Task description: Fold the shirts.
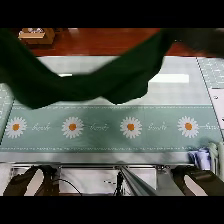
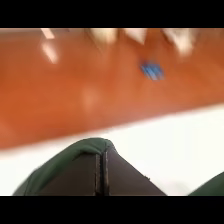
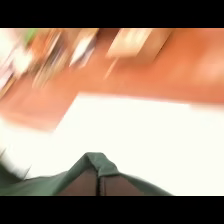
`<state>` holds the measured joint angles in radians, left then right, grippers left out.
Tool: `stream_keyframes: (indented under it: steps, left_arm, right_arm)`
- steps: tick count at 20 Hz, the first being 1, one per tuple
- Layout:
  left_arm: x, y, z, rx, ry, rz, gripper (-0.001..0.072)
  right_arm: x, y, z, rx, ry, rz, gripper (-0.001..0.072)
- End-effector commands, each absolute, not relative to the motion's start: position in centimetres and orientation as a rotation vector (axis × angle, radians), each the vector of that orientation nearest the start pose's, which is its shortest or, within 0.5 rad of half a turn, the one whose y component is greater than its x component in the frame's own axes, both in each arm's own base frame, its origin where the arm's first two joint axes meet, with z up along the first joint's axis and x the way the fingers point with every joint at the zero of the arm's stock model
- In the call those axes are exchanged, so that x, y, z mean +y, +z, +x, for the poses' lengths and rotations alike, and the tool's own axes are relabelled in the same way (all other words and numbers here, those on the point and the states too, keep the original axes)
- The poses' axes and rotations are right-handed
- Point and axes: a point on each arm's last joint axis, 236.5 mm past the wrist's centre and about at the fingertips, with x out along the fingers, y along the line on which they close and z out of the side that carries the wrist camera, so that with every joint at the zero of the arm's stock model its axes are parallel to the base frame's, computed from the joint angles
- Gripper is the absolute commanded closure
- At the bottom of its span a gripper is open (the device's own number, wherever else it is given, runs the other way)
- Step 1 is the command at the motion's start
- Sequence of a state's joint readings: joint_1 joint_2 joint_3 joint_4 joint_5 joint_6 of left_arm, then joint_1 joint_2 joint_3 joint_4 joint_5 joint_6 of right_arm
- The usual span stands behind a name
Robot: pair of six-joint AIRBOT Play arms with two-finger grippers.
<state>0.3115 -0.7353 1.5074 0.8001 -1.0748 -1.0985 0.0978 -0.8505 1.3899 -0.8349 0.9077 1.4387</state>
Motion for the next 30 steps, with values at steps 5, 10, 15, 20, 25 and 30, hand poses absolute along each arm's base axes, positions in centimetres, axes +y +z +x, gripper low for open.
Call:
stream_keyframes:
  steps: [5,10,15,20,25,30]
  left_arm:
    - [-8.4,54.9,17.7,-0.253,-0.281,0.123,0.0692]
    - [-9.7,55.2,10.6,-0.297,-0.229,0.104,0.0693]
    - [-10.2,49.9,9.2,-0.073,-0.223,0.079,0.0693]
    - [-9.0,42.9,12.9,0.297,-0.252,0.013,0.0693]
    - [-5.7,37.0,21.4,0.63,-0.307,-0.028,0.0693]
    - [-4.8,31.1,32.7,0.81,-0.422,-0.144,0.0693]
  right_arm:
    - [9.2,50.0,24.0,-0.013,0.418,0.324,0.0684]
    - [7.9,49.5,19.2,0.077,0.324,0.25,0.0684]
    - [5.6,46.1,15.4,0.256,0.196,0.193,0.0685]
    - [4.6,38.8,16.2,0.605,0.151,0.16,0.0686]
    - [2.3,33.4,25.5,0.842,0.121,0.045,0.0686]
    - [2.6,24.0,37.1,1.085,0.21,0.037,0.0686]
